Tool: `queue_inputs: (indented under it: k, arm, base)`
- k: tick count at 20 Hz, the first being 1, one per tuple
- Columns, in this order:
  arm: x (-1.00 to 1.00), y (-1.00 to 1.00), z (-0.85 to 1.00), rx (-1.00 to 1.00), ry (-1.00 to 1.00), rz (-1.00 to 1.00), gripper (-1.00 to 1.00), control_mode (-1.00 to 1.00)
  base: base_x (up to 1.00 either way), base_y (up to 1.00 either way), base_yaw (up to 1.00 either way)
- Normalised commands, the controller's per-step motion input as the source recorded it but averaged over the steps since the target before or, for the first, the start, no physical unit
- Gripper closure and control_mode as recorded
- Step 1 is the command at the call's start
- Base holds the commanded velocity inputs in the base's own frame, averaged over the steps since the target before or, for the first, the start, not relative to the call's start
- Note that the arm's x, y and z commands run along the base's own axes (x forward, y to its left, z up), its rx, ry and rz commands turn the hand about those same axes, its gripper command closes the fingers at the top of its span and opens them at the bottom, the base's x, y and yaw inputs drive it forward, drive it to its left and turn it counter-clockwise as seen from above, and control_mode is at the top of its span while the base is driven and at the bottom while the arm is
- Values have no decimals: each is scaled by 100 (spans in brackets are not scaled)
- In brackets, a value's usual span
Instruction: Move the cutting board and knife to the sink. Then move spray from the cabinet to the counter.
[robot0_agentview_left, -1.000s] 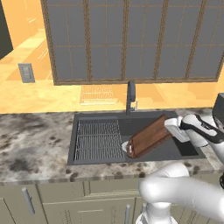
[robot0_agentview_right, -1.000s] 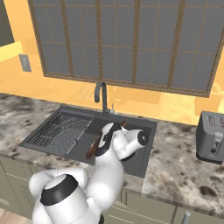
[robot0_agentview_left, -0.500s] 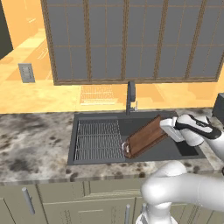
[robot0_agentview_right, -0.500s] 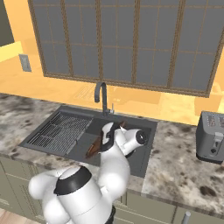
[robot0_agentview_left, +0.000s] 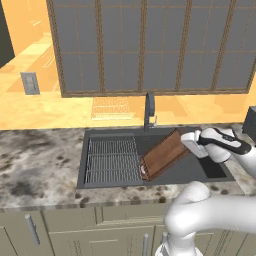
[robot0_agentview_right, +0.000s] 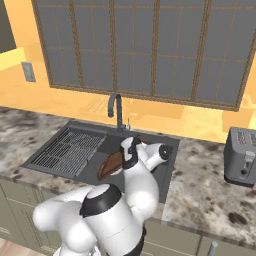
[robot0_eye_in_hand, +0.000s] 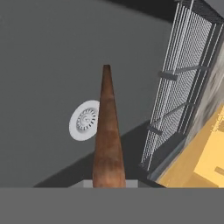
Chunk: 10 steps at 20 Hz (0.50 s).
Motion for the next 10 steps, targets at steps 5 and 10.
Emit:
queue_inputs:
  k: [5, 10]
  arm:
    - [15, 7, -6, 4, -4, 3, 100, -100]
    - [14, 9, -5, 4, -4, 0, 100, -100]
  base:
    - [0, 0, 0]
    - [0, 0, 0]
